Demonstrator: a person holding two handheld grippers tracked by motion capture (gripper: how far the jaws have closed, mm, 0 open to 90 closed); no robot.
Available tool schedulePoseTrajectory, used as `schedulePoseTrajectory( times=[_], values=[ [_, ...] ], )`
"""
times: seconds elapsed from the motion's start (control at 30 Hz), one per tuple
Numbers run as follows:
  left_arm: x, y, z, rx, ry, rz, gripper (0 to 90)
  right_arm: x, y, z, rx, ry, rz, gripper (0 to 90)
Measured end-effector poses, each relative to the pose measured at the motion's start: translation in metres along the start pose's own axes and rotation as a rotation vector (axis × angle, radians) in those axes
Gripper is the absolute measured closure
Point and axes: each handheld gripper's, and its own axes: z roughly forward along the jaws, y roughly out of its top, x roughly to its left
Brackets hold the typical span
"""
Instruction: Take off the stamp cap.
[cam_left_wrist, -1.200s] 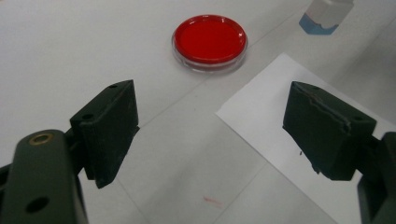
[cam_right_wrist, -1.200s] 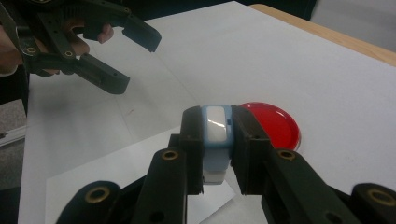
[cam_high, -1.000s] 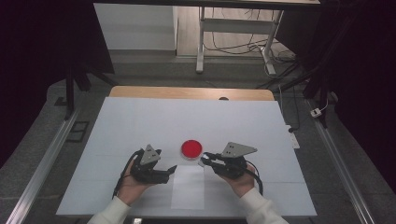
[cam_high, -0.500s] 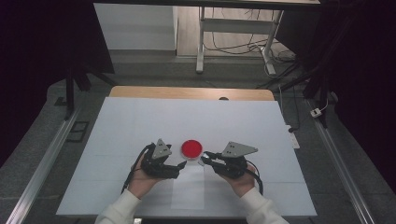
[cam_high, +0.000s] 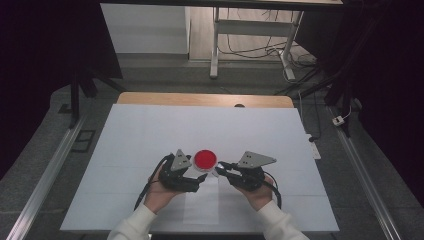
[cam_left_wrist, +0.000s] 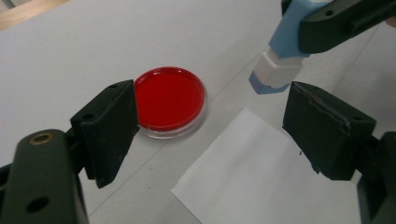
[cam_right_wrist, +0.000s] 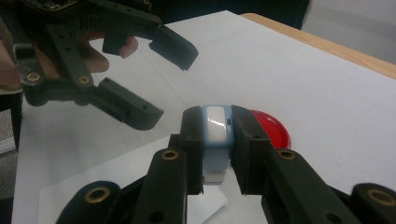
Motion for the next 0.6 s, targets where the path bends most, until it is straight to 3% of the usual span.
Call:
schedulePoseTrajectory(
  times=[0.6],
  values=[
    [-0.013,0.000,0.013,0.007,-0.009,0.030,19.0,0.000,0.001,0.003,-0.002,-0.002,0.008,75.0]
  ],
)
